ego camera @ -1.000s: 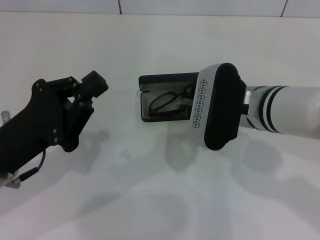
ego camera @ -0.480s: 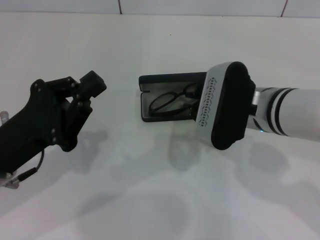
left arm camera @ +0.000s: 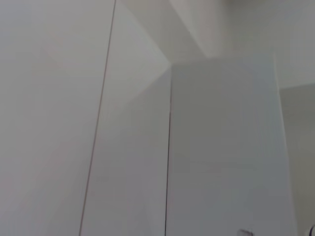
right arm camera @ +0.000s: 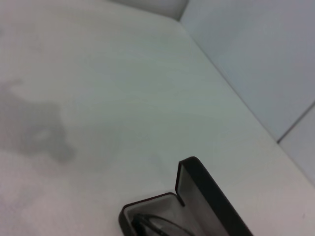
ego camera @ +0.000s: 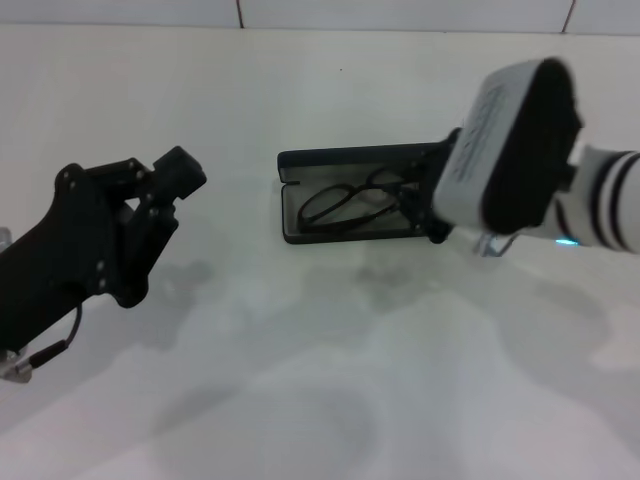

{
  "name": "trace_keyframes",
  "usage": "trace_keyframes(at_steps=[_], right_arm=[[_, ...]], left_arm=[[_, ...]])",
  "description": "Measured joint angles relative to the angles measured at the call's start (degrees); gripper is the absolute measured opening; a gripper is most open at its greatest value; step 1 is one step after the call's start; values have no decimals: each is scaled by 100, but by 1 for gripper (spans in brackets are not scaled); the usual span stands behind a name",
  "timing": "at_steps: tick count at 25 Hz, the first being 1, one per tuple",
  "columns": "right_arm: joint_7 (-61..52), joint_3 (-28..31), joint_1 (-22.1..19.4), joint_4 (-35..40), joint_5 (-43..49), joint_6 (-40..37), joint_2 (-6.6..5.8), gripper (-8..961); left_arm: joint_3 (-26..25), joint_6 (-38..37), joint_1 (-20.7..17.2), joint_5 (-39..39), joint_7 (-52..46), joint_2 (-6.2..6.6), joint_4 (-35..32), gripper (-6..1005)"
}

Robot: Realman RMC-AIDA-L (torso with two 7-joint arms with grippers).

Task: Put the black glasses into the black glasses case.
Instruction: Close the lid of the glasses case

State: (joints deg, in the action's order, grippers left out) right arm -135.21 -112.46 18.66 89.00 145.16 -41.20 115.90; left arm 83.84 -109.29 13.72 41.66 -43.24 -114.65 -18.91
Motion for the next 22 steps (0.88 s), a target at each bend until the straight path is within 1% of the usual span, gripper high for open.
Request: trace_keyframes(at_steps=[1, 3, 6, 9, 10, 12, 13, 16, 18, 21, 22], right_arm=[[5, 84, -25, 42, -131, -108, -5, 156], [65, 505, -161, 224, -658, -524, -15, 156], [367, 1280, -340, 429, -1550, -1279, -22, 156], [1109, 2338, -463, 415, -2815, -2378, -19, 156], [1472, 2834, -492, 315, -3309, -2887, -19, 156], [2024, 3630, -515, 86, -3957, -3764, -20, 156], [2337, 4150, -535, -85, -4258, -4321, -19, 156], [2997, 5382, -628, -431, -4514, -5610, -17, 155], [3233, 6068, -668, -652, -4501, -6099, -10, 155], [3383, 6931, -739, -982, -4489, -6326, -11, 155], [3456, 7235, -776, -1102, -4489, -6376, -14, 155]], left_arm=[[0, 4, -9, 0, -1, 7, 21, 43], [3, 14, -1, 0, -3, 27, 86, 44], [16, 34, 61, 4, -2, 48, 130, 44], [26, 48, 167, 9, -4, 54, 135, 44], [31, 49, 216, 13, -12, 57, 139, 44], [35, 55, 334, 15, -35, 61, 164, 44], [34, 76, 420, 16, -51, 56, 186, 44], [37, 337, 698, 52, -218, 4, 168, 44], [29, 581, 795, 196, -340, -35, 33, 44], [20, 977, 890, 496, -426, -109, -138, 44], [23, 1199, 945, 621, -466, -152, -199, 44]])
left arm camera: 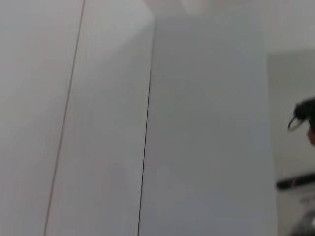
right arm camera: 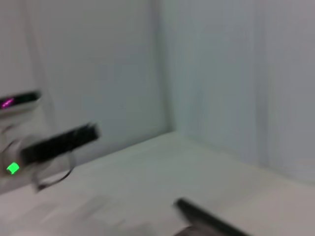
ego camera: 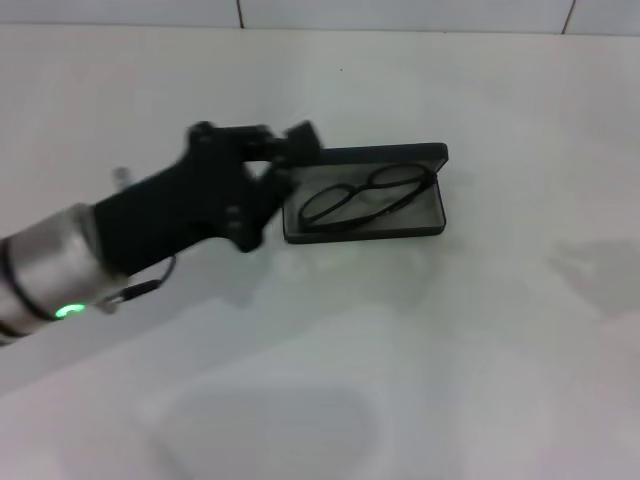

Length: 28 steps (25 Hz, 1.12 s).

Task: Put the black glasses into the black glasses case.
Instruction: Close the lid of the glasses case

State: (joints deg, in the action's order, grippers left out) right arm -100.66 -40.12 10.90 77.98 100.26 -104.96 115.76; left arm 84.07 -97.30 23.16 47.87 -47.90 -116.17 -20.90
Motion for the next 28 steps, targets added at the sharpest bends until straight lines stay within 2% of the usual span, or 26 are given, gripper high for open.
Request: trace_keyframes(at_steps=[4, 7, 9, 13, 17, 23, 28], right_arm=[[251, 834, -120, -383, 20, -204, -3, 155], [454, 1254, -136, -804, 74, -305, -7, 155], [616, 1451, -136, -1073, 86, -327, -10, 155], [901, 1865, -137, -1543, 86, -331, -29, 155], [1104, 2147, -113, -1861, 83, -323, -45, 155], [1267, 2161, -31, -2164, 113, -291, -49, 155], [1312, 2132, 31, -2323, 216, -287, -53, 155]], left_arm=[[-2, 919, 245, 488, -168, -164, -178, 44], [4, 1707, 395, 998, -362, -309, -361, 45], [23, 2049, 425, 1200, -429, -352, -435, 45], [104, 2437, 433, 1354, -477, -375, -453, 45], [434, 2982, 398, 1344, -447, -411, -452, 45], [1038, 3841, 382, 1062, -265, -452, -468, 45], [1298, 4149, 352, 622, 2, -446, -469, 45]])
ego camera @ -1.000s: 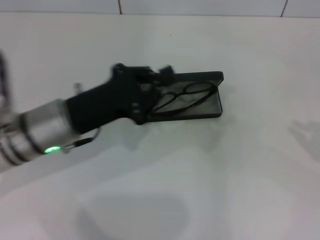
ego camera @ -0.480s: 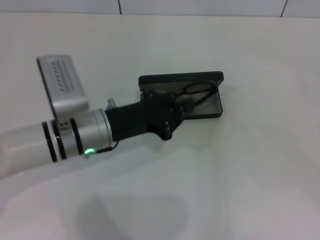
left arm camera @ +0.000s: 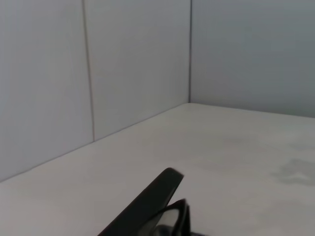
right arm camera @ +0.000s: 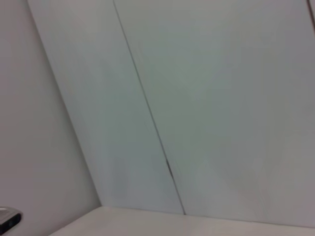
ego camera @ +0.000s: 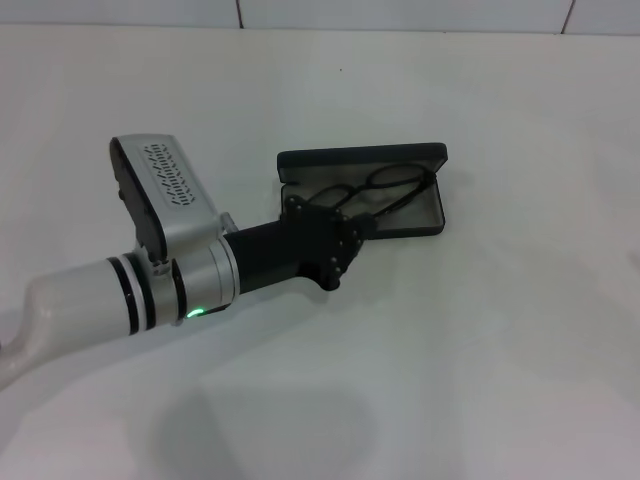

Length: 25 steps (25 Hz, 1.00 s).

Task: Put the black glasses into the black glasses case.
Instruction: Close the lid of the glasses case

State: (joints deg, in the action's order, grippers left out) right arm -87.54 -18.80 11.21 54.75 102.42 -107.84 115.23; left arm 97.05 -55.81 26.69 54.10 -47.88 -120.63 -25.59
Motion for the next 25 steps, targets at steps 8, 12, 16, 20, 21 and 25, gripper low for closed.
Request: trace_keyframes(at_steps=[8, 12, 16, 20, 21, 25], right_arm=[[39, -29, 70, -161, 6, -20, -9, 154], [90, -31, 104, -270, 6, -31, -9, 154], [176, -29, 126, -389, 7, -35, -14, 154], [236, -27, 139, -464, 7, -37, -26, 154], [252, -27, 141, -484, 6, -41, -26, 154], [264, -27, 145, -510, 7, -45, -27, 154]], left_arm=[[-21, 281, -95, -46, 72, 17, -1, 45], [4, 416, -96, -173, 165, 7, -4, 45], [3, 471, -102, -267, 231, 5, -7, 45], [-20, 474, -103, -279, 233, 4, -8, 46], [-20, 474, -103, -294, 233, 5, -7, 46], [7, 482, -103, -493, 242, 4, -7, 46]])
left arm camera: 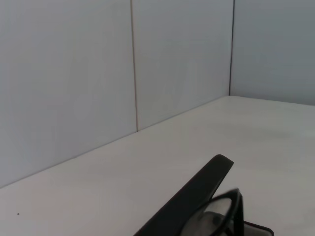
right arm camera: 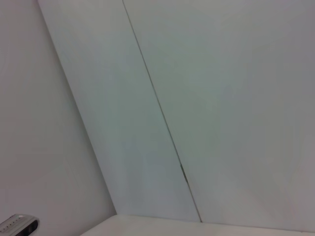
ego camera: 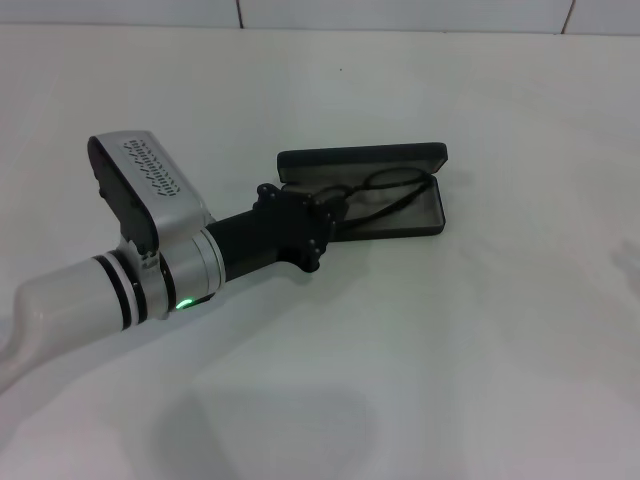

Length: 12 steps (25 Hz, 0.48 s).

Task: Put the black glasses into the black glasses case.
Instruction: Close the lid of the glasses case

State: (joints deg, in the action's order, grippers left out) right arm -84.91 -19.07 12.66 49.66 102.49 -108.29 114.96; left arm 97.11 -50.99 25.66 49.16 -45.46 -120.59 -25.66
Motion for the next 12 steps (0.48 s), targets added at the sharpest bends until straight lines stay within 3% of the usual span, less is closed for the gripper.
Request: trace_keyframes(at_steps=[12], right_arm=[[109, -7, -1, -119, -1, -12, 0, 154]], left_arm=[[10, 2, -9, -19, 2, -2, 6, 46]])
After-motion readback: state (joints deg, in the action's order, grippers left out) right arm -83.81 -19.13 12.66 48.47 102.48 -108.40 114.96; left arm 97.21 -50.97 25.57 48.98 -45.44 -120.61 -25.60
